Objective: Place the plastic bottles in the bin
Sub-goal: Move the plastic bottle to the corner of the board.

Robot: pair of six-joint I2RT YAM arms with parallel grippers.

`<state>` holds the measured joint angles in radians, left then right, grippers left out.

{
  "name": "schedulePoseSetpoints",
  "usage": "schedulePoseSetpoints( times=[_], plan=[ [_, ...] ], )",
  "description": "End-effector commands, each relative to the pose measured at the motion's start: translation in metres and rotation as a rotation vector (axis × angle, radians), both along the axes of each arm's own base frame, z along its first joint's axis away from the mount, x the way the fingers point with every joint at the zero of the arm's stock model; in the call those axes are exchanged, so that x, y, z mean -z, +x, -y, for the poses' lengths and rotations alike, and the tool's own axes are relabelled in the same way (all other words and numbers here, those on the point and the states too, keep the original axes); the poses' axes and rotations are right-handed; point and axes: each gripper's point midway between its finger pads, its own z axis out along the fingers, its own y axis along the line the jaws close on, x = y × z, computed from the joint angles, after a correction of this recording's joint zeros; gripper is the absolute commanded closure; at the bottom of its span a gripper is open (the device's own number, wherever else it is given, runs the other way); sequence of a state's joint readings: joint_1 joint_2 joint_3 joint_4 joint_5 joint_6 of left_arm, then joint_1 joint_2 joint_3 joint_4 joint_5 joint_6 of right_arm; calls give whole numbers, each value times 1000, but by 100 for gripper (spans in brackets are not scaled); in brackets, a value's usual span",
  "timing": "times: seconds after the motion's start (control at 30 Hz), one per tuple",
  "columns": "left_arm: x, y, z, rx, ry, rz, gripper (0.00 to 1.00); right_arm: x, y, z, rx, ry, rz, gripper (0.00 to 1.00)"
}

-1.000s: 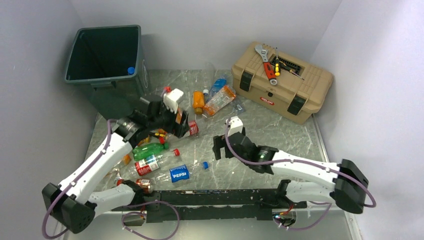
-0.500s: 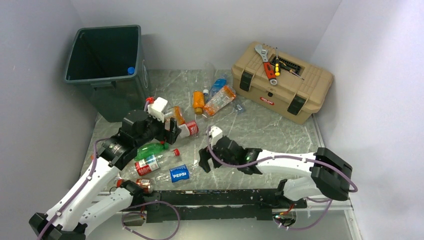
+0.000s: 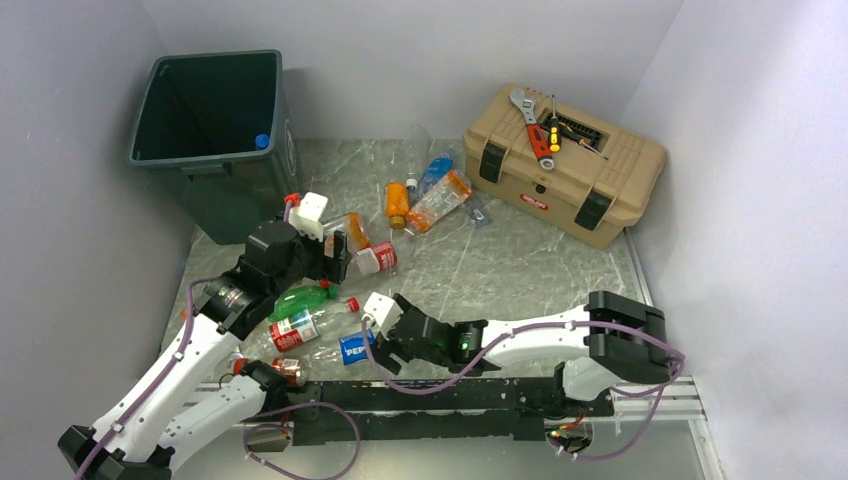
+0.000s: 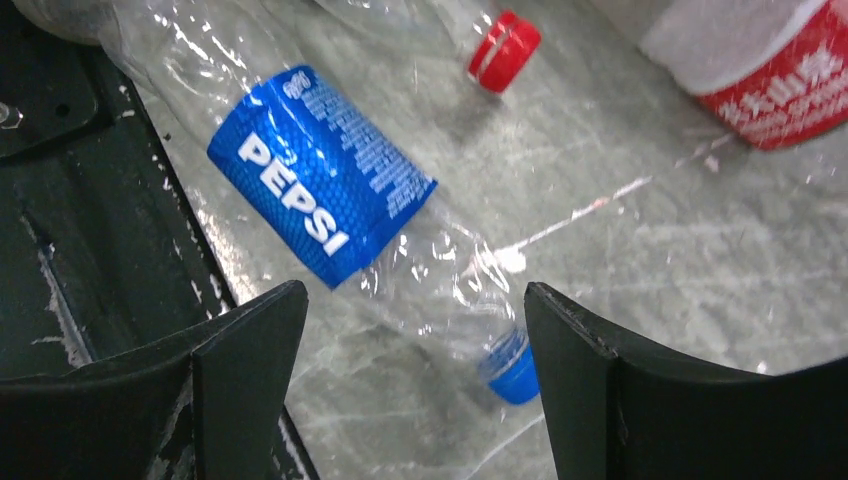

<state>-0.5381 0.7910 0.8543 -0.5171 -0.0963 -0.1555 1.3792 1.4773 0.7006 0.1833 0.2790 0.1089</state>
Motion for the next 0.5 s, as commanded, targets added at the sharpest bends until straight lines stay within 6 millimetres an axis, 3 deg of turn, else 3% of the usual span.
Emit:
schedulePoseSetpoints(
  times=[0.0, 0.3, 0.47],
  plan=[
    [-12, 4, -3, -35, -19, 27, 10, -26, 6, -36, -106, 38, 124, 17],
    [-10, 4, -3, -31, -12, 17, 10, -3, -17, -47, -263, -24, 81, 24],
    [-8, 4, -3, -30, -8, 13, 11, 22, -14, -41, -247, -120, 67, 37]
  ],
)
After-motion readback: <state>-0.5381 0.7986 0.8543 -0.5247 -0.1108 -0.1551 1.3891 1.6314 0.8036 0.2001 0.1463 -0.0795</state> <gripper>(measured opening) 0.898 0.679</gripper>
